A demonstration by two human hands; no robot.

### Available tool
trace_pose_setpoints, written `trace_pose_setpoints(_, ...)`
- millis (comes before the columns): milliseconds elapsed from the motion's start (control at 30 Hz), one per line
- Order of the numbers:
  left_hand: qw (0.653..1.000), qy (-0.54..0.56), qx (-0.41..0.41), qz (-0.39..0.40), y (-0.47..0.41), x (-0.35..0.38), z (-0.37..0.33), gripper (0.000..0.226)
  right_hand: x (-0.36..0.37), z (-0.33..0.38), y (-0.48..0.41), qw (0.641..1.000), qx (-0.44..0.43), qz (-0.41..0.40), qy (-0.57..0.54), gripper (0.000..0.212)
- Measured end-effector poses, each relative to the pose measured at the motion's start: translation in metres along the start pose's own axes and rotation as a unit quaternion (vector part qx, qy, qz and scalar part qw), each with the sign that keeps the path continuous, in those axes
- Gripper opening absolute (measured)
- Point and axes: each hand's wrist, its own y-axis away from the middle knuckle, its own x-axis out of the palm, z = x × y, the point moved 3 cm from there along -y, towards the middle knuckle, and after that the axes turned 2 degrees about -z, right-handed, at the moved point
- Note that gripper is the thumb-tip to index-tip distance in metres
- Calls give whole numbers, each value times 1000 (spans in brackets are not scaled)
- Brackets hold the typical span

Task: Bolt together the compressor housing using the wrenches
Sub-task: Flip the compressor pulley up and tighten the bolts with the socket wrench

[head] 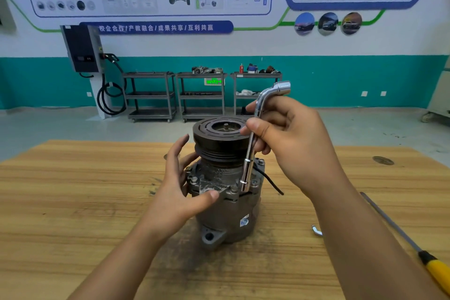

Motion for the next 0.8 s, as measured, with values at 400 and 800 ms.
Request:
trace_pose_setpoints(400,995,77,-6,-59,13,9,16,88,15,-2,2,997,9,59,38,25)
trace_pose_setpoints(800,995,74,-11,-68,15,12,19,89,26,-6,3,998,10,44,42,23)
